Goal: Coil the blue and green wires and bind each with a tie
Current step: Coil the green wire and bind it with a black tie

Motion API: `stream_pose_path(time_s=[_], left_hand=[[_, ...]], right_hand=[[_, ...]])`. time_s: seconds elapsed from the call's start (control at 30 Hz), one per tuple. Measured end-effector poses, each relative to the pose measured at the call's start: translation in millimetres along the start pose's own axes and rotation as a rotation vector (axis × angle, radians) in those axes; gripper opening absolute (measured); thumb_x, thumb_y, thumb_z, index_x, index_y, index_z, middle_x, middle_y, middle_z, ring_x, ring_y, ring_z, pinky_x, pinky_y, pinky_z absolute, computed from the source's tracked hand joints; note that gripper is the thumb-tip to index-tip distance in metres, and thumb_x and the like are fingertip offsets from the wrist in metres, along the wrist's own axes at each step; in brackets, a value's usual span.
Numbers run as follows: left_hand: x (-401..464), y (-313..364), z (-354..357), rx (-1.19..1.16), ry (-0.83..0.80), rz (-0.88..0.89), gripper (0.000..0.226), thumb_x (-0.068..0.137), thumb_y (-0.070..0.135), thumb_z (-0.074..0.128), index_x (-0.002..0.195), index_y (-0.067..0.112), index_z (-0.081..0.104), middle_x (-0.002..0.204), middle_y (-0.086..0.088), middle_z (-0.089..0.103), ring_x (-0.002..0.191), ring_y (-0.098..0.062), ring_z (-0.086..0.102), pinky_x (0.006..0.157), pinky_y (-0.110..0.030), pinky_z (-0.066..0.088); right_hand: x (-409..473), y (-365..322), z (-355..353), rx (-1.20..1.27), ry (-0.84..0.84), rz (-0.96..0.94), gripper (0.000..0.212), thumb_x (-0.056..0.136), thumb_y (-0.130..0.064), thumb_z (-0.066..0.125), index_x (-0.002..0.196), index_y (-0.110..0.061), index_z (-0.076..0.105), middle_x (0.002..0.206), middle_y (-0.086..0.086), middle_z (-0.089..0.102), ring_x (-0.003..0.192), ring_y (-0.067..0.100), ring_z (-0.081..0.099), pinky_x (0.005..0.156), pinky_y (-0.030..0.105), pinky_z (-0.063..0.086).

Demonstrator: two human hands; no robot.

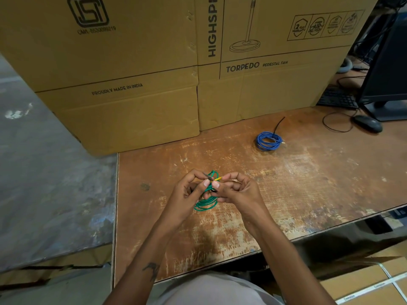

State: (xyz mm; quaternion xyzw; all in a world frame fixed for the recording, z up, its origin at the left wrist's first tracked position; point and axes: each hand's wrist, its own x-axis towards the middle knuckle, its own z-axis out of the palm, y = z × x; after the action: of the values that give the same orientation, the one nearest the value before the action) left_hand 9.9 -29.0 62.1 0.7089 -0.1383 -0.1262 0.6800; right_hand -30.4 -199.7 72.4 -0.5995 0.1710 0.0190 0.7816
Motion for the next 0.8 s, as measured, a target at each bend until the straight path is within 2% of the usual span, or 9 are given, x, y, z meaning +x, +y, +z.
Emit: stream_pose_path(time_s=[0.13,0.23,0.33,0.37,0.43,0.5,0.63,0.73,0.8], left_hand=[[-2.1,-2.4,-0.7,0.041,-0.042,0.016,0.007,0.102,0.015,0.06,0.098,0.01,0.061,0.082,-0.016,0.062,0.067,-0.014,0.059,0.059,-0.024,0.043],[-3.2,-6.7,0.2,0.052,-0.059,0.001,0.01,0.103,0.018,0.06,0.099,0.009,0.059,0.08,-0.014,0.06,0.066,-0.015,0.056,0.059,-0.027,0.039],[-4.1,-8.2,1.7,0.081,-0.059,0.003,0.009,0.102,0.021,0.061,0.1,0.012,0.061,0.082,-0.017,0.06,0.067,-0.017,0.057,0.06,-0.03,0.04],[-4.2,-7.6,2.0,0.089,-0.052,0.012,0.008,0.102,0.021,0.062,0.099,0.014,0.062,0.083,-0.018,0.061,0.067,-0.017,0.058,0.061,-0.031,0.041],[-4.2,-6.7,2.3,0.093,-0.045,0.03,0.006,0.102,0.021,0.061,0.098,0.017,0.063,0.084,-0.015,0.063,0.067,-0.015,0.059,0.063,-0.033,0.043],[-4.2,-7.3,2.6,0.089,-0.063,0.033,0.007,0.102,0.02,0.061,0.1,0.014,0.063,0.087,-0.015,0.063,0.069,-0.016,0.06,0.065,-0.033,0.044],[-4.7,-6.0,4.1,0.024,-0.1,-0.01,0.01,0.103,0.019,0.06,0.102,0.01,0.062,0.091,-0.018,0.064,0.072,-0.02,0.06,0.067,-0.033,0.044],[-6.0,-6.1,7.1,0.028,-0.16,-0.042,0.01,0.102,0.023,0.061,0.099,0.014,0.062,0.084,-0.022,0.063,0.07,-0.019,0.06,0.066,-0.032,0.043],[-8.6,-6.4,13.5,0.008,-0.178,-0.069,0.01,0.102,0.023,0.061,0.1,0.013,0.061,0.078,-0.014,0.063,0.069,-0.017,0.059,0.066,-0.028,0.043]], right_hand=[[-1.2,0.3,-0.2,-0.052,0.004,-0.017,0.027,0.085,-0.011,0.086,0.106,-0.004,0.07,0.082,0.013,0.08,0.07,0.021,0.078,0.059,0.029,0.057],[0.6,1.2,-2.1,-0.123,-0.014,-0.056,0.025,0.085,-0.012,0.087,0.108,-0.012,0.076,0.07,0.002,0.076,0.058,0.011,0.068,0.051,0.02,0.046],[0.7,0.6,-4.0,-0.223,-0.065,-0.08,0.025,0.09,-0.017,0.082,0.115,-0.018,0.08,0.066,-0.004,0.075,0.066,0.004,0.07,0.067,0.017,0.053],[0.6,-0.8,-3.8,-0.267,-0.068,-0.078,0.022,0.092,-0.023,0.082,0.114,-0.021,0.082,0.068,-0.003,0.076,0.073,0.005,0.073,0.076,0.02,0.056],[2.8,-4.0,-5.5,-0.372,-0.073,-0.085,0.024,0.091,-0.046,0.08,0.109,-0.03,0.083,0.085,0.002,0.08,0.091,0.016,0.077,0.089,0.037,0.062],[8.7,-8.1,-7.9,-0.448,-0.086,-0.083,0.03,0.088,-0.059,0.077,0.104,-0.034,0.083,0.098,0.005,0.078,0.099,0.022,0.074,0.092,0.044,0.061],[20.3,-25.2,-12.3,-0.419,-0.166,-0.051,0.008,0.092,-0.032,0.081,0.092,-0.024,0.084,0.082,0.003,0.065,0.082,0.009,0.062,0.079,0.024,0.052],[24.7,-35.1,-10.0,-0.41,-0.252,0.045,0.017,0.101,-0.026,0.07,0.086,-0.02,0.075,0.075,-0.017,0.071,0.078,-0.008,0.065,0.083,0.018,0.046],[25.9,-37.9,-9.8,-0.456,-0.268,0.054,0.022,0.105,-0.027,0.064,0.087,-0.017,0.071,0.07,-0.022,0.068,0.07,-0.015,0.061,0.077,0.018,0.043]])
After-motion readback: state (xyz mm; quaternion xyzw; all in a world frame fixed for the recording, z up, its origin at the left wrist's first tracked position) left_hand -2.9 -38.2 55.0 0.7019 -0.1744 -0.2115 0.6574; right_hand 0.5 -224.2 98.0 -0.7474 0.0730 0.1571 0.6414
